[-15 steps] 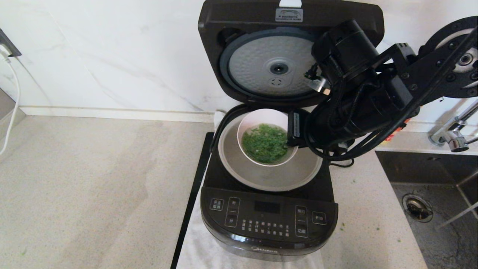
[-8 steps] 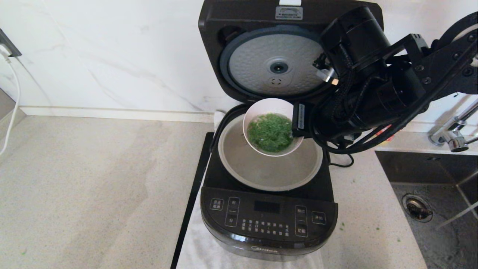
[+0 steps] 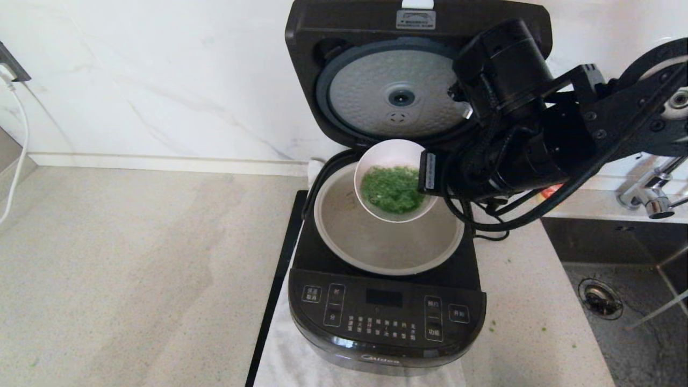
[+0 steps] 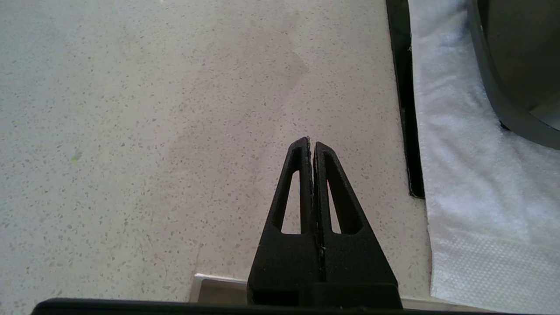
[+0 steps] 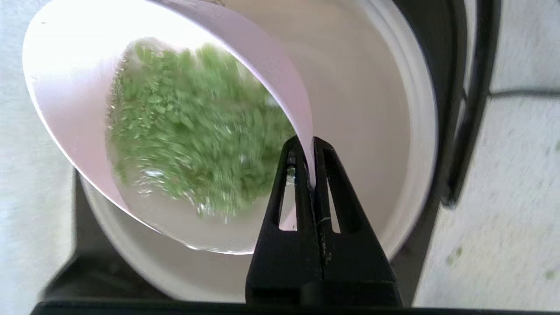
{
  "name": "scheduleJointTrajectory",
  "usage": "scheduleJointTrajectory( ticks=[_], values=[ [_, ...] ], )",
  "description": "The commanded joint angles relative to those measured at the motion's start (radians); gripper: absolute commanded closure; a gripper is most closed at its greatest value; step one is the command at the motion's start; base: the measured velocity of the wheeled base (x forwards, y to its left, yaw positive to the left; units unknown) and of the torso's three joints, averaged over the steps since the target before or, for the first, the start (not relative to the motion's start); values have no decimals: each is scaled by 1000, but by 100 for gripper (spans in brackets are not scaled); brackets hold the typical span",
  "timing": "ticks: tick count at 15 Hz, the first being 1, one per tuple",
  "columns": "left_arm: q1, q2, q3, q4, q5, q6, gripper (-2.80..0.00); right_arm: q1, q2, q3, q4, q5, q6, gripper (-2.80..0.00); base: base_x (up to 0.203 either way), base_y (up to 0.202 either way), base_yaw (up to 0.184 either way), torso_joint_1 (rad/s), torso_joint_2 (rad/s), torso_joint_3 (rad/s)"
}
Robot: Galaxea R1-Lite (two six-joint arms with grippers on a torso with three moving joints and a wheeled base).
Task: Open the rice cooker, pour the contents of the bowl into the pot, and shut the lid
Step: Pour the water from the bowl into the rice cooker
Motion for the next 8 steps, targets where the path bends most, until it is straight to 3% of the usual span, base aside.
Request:
scheduleJointTrajectory(
  ticks=[1, 4, 8],
  values=[
    [0, -3, 0, 1, 0, 0, 0, 32, -23, 109, -145, -53, -54, 0, 0, 0, 0, 0, 0, 0],
    [0, -3, 0, 1, 0, 0, 0, 70, -49, 204, -357, -175, -182, 0, 0, 0, 0, 0, 0, 0],
    [0, -3, 0, 1, 0, 0, 0, 69, -76, 235, -386, -242, -217, 0, 0, 0, 0, 0, 0, 0]
  ],
)
